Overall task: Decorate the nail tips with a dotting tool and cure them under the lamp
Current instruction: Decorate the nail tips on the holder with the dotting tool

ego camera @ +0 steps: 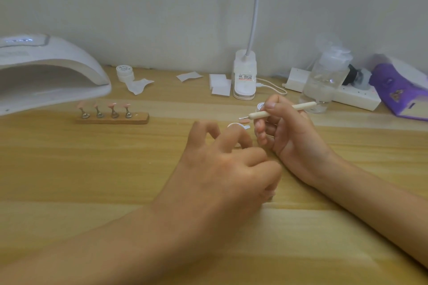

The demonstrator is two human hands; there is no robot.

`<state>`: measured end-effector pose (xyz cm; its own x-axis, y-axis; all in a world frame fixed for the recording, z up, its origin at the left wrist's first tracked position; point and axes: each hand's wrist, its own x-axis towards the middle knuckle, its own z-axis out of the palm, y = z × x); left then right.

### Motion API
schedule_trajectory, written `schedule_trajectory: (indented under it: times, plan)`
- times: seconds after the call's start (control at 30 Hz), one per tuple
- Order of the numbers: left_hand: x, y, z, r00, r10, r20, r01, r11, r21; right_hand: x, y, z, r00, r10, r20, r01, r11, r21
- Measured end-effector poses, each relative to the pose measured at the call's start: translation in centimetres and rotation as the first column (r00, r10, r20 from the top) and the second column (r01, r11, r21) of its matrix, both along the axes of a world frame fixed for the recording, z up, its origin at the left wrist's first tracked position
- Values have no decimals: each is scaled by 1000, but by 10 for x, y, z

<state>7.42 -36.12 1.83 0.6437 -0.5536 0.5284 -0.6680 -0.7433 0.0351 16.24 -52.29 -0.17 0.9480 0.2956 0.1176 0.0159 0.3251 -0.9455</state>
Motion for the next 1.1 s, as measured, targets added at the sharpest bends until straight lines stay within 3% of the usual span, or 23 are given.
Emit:
schedule_trajectory:
  times: [0.1, 0.2, 0.37, 0.63, 0.83, 1.1]
  plan:
    - [6, 8, 13, 986, -118, -121, 89, 971, -223, 1, -1, -1, 1000, 6, 10, -7, 1000, 18]
    - [26, 24, 25, 918, -277, -285, 112, 869, -481, 1, -1, 0, 1000, -16, 10, 15, 999, 38]
    - [56, 44, 3, 780, -382, -496, -109, 697, -709, 3, -1, 0, 992, -118, 40, 115, 990, 76]
    - [67, 51, -17, 718, -428, -548, -218, 610, -762, 1, 1, -1, 966, -187, 180, 202, 977, -67]
    - [66, 48, -21, 772, -343, -535, -174, 695, -697, -2, 3, 3, 920, -143, 365, 249, 933, -260]
    - [68, 50, -25, 787, -306, -537, -236, 654, -718, 1, 4, -2, 952, -112, 285, 218, 901, -375]
